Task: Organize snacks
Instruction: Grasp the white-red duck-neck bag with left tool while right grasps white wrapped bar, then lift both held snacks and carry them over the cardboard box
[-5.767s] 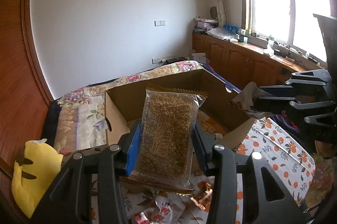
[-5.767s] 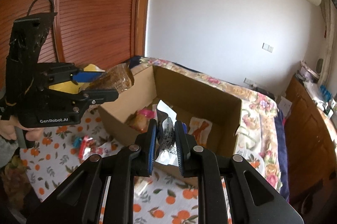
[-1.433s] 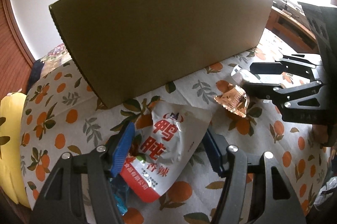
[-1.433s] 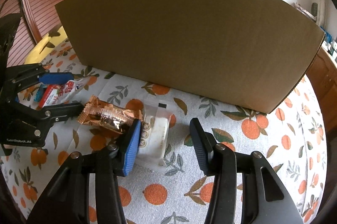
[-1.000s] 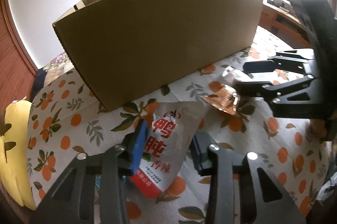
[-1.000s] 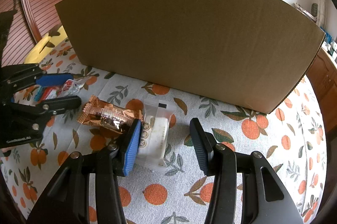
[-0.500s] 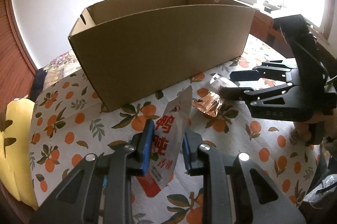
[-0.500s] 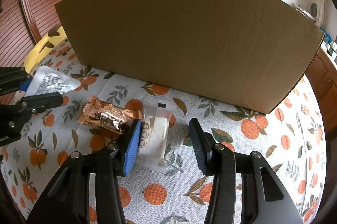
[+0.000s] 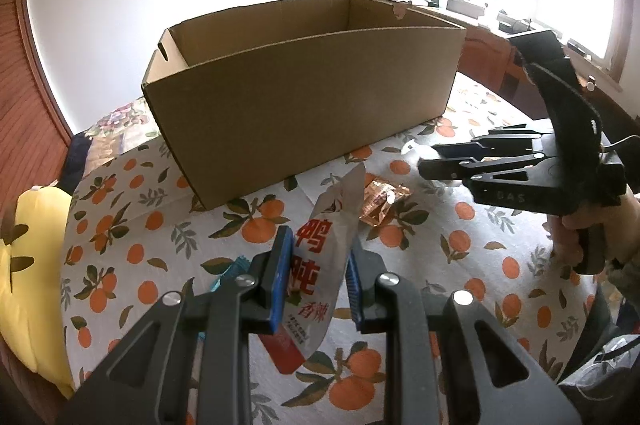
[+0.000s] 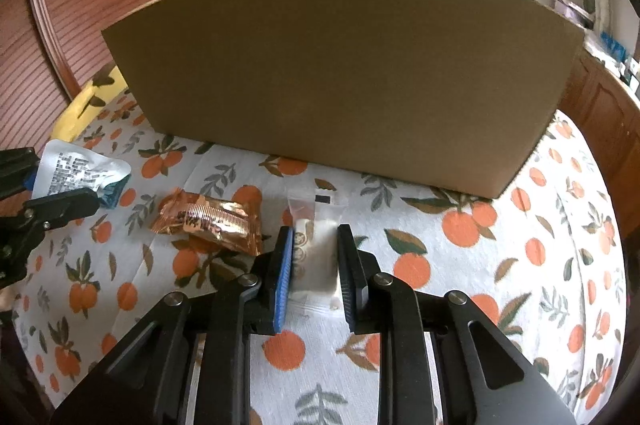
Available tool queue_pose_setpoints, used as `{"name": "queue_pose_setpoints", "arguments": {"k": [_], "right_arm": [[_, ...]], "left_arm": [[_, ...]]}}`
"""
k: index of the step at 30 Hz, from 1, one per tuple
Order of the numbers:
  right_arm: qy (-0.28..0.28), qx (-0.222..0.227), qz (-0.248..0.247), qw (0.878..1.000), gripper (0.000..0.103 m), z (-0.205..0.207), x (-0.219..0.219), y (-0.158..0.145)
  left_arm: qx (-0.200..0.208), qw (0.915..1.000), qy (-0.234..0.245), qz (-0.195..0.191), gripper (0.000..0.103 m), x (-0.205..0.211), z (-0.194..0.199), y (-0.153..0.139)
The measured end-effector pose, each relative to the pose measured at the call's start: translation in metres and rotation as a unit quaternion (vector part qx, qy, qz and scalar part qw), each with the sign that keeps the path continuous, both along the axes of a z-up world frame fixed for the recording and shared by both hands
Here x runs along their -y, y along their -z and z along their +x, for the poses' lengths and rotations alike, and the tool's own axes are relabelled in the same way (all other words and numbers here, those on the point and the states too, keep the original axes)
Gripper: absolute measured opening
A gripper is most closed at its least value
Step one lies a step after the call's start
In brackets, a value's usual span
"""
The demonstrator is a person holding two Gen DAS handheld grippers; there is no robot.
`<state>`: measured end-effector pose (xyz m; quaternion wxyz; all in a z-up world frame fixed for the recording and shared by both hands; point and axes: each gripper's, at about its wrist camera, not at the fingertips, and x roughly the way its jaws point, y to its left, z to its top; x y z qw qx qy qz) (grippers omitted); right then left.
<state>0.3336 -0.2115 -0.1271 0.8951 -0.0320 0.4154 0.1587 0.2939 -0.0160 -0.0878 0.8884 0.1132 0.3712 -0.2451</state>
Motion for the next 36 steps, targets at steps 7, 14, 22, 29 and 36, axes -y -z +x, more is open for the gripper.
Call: {"name": "queue_pose_setpoints", "arguments": {"k": [7,14,22,29,36], "right_arm": [[0.005,0.021,0.004,1.0,0.019,-0.021,0.019,-0.023],[0.018,0.038,0.01,0.999,0.019,-0.044,0.037,-0.044],[0.024,0.058,0.011,0.998,0.019,-0.071,0.052,-0.062],[0.026,0.073,0.02,0.997,0.019,-0.091,0.062,-0.08],[0.024,0.089,0.024,0.995,0.019,-0.102,0.065,-0.096]], "left_arm": [[0.01,0.9999,-0.005,-0.007,0.023,0.004,-0.008,-0.011],[0.028,0.9995,-0.005,-0.011,0.023,0.016,-0.025,-0.03],[0.053,0.9985,-0.002,-0.015,0.023,0.03,-0.046,-0.058],[0.073,0.9972,-0.001,-0.017,0.023,0.04,-0.063,-0.081],[0.092,0.9955,-0.005,-0.024,0.023,0.043,-0.07,-0.1]]}}
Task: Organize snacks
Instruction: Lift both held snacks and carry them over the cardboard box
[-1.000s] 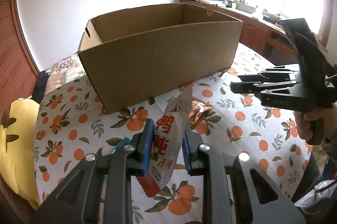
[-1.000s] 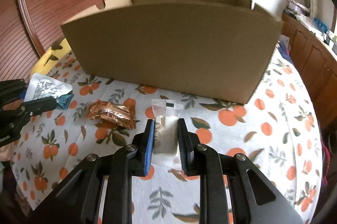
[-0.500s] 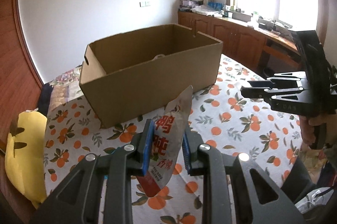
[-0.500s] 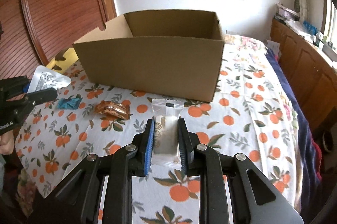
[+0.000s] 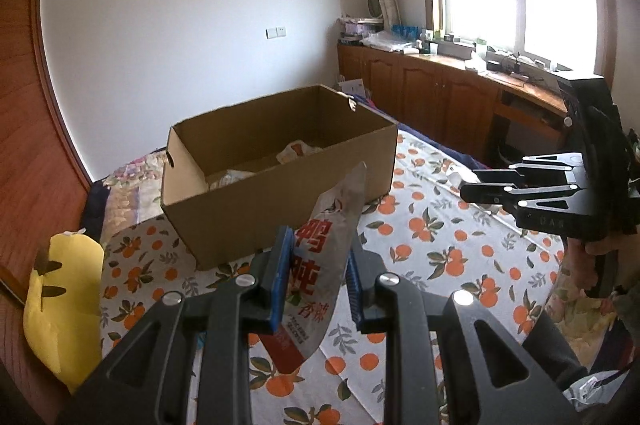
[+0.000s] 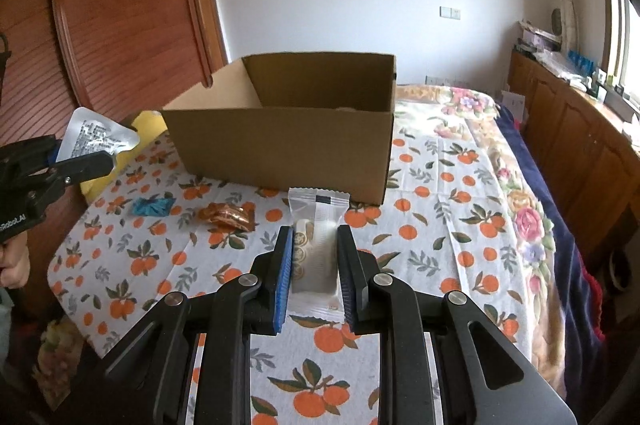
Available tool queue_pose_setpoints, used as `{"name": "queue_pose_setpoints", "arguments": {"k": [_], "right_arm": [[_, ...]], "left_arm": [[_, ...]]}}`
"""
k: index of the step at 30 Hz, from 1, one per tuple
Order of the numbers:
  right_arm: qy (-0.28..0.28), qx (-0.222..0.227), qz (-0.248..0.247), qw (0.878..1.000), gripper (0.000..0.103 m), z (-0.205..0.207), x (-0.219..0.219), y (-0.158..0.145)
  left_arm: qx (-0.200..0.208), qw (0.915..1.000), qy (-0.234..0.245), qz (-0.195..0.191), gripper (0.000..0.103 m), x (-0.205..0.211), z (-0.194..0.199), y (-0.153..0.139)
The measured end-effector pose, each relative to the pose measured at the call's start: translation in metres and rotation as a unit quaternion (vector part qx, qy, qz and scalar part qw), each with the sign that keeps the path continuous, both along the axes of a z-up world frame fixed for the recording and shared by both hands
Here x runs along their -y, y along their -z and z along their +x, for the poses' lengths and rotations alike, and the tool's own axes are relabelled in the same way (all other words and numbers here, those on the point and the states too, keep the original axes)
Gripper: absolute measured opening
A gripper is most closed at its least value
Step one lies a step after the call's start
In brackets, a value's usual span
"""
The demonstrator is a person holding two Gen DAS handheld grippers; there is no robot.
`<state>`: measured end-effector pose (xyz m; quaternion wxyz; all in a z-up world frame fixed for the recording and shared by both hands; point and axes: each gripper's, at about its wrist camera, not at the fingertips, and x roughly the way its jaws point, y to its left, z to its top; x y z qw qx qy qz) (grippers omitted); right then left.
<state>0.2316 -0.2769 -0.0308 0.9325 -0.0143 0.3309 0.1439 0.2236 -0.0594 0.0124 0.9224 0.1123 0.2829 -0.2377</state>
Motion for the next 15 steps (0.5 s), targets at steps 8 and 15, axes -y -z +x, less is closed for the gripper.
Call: {"name": "queue_pose_setpoints", "arguments": {"k": [8,15], "right_arm": [[-0.011,0.022,-0.002,1.0,0.019,0.001,-0.002,-0.023],[-0.02,0.031,-0.006,0.999,0.019,0.013,-0.006,-0.034]], "left_arm": [[0.019,0.9998,-0.003,-0.011,0.023,0.001,0.009,-0.022],[0.032,0.9993,-0.008,-0.017,0.023,0.002,0.023,-0.033]]}}
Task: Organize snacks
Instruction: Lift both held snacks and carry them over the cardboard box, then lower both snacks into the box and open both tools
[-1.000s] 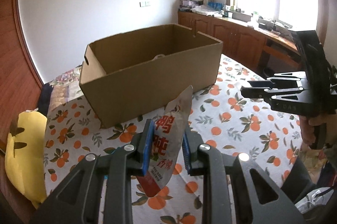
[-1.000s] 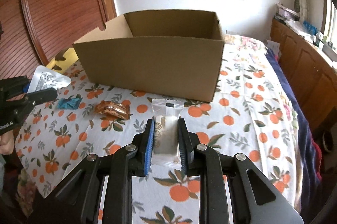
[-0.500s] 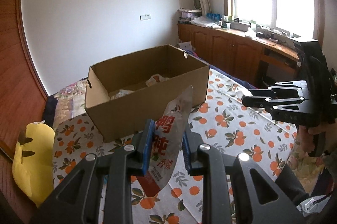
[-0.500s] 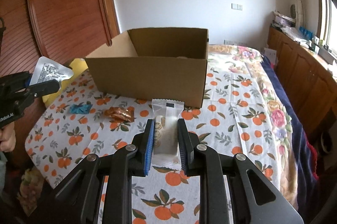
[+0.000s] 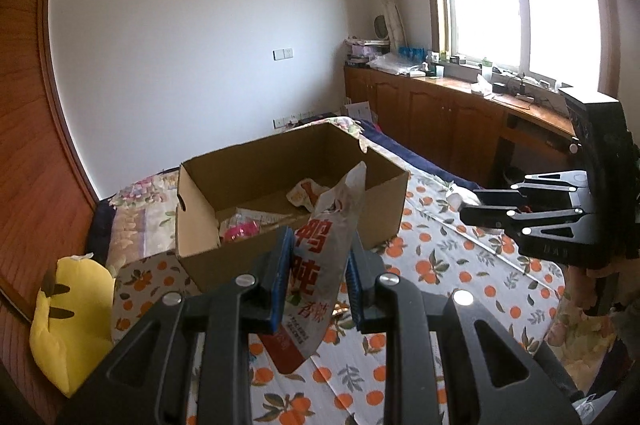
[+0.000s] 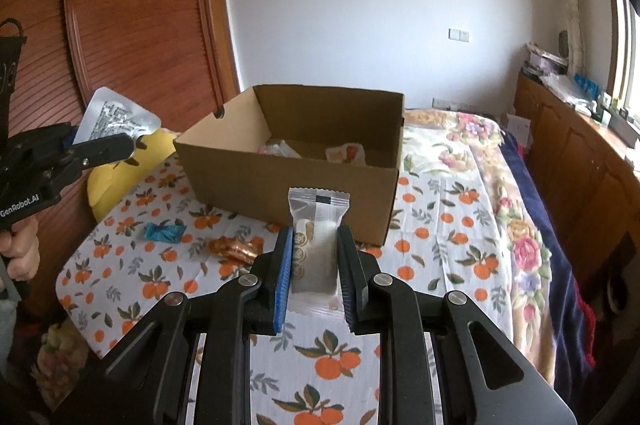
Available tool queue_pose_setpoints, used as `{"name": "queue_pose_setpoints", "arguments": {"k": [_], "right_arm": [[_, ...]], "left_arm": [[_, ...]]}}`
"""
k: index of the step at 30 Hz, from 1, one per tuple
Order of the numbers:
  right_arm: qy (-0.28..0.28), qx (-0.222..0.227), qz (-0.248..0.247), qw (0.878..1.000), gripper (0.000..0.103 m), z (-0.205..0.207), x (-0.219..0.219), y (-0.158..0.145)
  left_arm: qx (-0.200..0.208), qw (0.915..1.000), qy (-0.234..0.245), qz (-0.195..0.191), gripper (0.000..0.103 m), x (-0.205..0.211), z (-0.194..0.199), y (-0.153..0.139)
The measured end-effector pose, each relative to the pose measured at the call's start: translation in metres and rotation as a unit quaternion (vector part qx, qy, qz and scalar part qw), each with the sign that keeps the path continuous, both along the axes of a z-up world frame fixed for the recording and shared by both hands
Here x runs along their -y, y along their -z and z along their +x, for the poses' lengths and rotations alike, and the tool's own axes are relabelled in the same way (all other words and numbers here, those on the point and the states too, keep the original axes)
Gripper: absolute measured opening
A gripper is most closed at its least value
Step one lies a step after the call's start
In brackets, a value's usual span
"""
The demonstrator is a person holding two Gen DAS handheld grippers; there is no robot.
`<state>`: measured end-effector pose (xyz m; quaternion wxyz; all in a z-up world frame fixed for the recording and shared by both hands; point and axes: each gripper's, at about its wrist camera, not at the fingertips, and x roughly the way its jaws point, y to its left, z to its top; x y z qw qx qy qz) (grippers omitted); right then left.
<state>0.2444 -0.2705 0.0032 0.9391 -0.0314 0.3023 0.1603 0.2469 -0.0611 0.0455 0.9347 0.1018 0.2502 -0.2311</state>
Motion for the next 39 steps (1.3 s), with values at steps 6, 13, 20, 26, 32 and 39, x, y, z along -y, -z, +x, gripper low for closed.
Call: {"name": "queue_pose_setpoints", "arguments": {"k": [6,13,20,26,32,39], "right_arm": [[-0.009,0.004,-0.006,1.0,0.019,0.014,-0.006,-0.004],[-0.016,0.002,-0.008,1.0,0.019,0.031,-0.009,-0.001],[-0.024,-0.002,-0.012,1.0,0.019,0.055,-0.016,0.003],[-0.034,0.002,-0.018,0.999,0.019,0.081,-0.024,0.001],[-0.044,0.006,-0.025,0.999,0.019,0.108,-0.031,0.0],[-0.051,0.003,-0.023,0.998,0.019,0.137,-0.036,0.01]], "left_arm": [[-0.003,0.9999,-0.009,-0.007,0.023,-0.004,0.016,0.002],[-0.012,0.9996,-0.023,-0.013,0.023,-0.009,0.04,0.013],[-0.023,0.999,-0.035,-0.019,0.023,-0.014,0.068,0.022],[-0.025,0.9987,-0.039,-0.02,0.023,-0.013,0.098,0.027],[-0.025,0.998,-0.049,-0.031,0.023,-0.017,0.131,0.032],[-0.052,0.9956,-0.063,-0.046,0.023,-0.028,0.17,0.055]]}}
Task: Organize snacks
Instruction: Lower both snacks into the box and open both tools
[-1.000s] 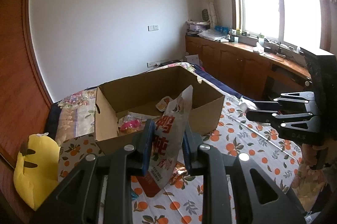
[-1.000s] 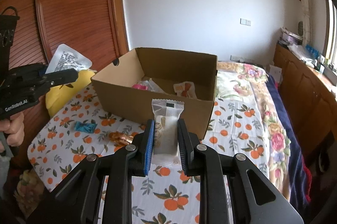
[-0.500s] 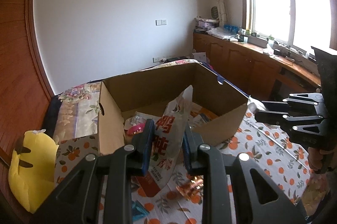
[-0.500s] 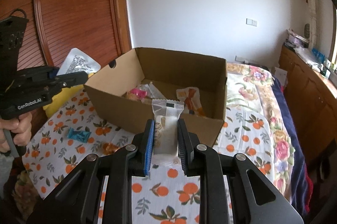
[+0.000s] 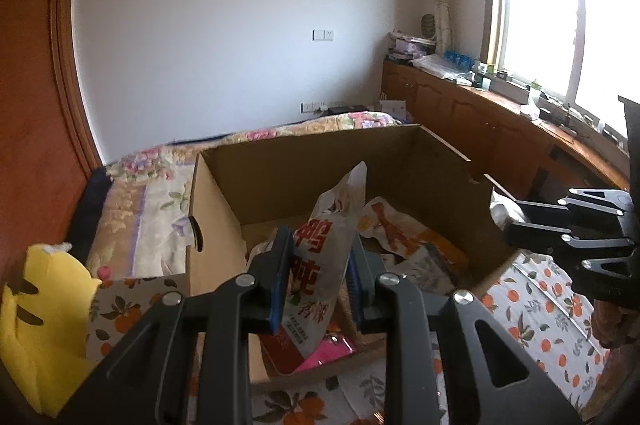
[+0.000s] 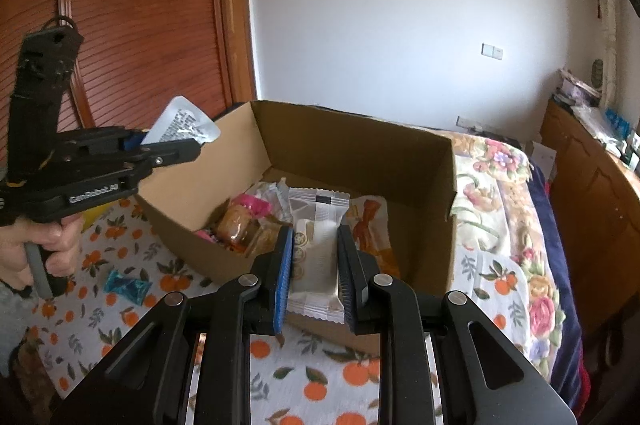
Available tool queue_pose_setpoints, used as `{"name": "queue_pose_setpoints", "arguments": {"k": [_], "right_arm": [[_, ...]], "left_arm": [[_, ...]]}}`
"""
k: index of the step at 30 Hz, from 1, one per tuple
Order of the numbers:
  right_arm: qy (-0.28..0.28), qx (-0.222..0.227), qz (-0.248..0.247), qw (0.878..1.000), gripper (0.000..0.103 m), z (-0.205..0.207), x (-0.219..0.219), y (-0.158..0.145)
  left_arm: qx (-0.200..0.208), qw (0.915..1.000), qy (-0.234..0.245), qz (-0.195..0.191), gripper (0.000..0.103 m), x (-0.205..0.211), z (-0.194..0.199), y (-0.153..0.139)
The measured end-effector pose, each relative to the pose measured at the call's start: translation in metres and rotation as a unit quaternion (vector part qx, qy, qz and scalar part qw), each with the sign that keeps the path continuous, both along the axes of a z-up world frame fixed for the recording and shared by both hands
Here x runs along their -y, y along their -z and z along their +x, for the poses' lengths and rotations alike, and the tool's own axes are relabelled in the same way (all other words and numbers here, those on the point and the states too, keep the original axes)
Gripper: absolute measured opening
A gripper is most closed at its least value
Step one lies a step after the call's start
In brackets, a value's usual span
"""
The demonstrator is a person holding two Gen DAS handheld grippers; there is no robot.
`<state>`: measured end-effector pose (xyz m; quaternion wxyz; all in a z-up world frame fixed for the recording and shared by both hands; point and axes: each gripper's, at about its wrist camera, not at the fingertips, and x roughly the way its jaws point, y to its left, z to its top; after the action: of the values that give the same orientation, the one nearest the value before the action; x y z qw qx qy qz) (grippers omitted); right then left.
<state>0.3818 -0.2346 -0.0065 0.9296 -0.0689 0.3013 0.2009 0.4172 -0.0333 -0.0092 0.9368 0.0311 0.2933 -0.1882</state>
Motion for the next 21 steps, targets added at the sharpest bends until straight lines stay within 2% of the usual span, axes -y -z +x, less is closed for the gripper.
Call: {"name": "queue_pose_setpoints", "arguments": {"k": [9,14,21], "right_arm": [[-0.002,-0.01,0.008,1.0,0.019,0.033,-0.004,0.012],[-0.008,-0.036,0.039,0.999,0.019,0.048,-0.002,0.024],[0.001,-0.044,0.03,0.999,0.019,0.056,-0.004,0.034]], "left_arm": [[-0.02,0.9997,-0.001,0.01,0.024,0.004,0.019,0.024],[-0.034,0.9993,0.003,0.013,0.025,0.006,0.022,0.034],[-0.032,0.9994,0.009,0.011,0.027,0.007,0.022,0.04]]}}
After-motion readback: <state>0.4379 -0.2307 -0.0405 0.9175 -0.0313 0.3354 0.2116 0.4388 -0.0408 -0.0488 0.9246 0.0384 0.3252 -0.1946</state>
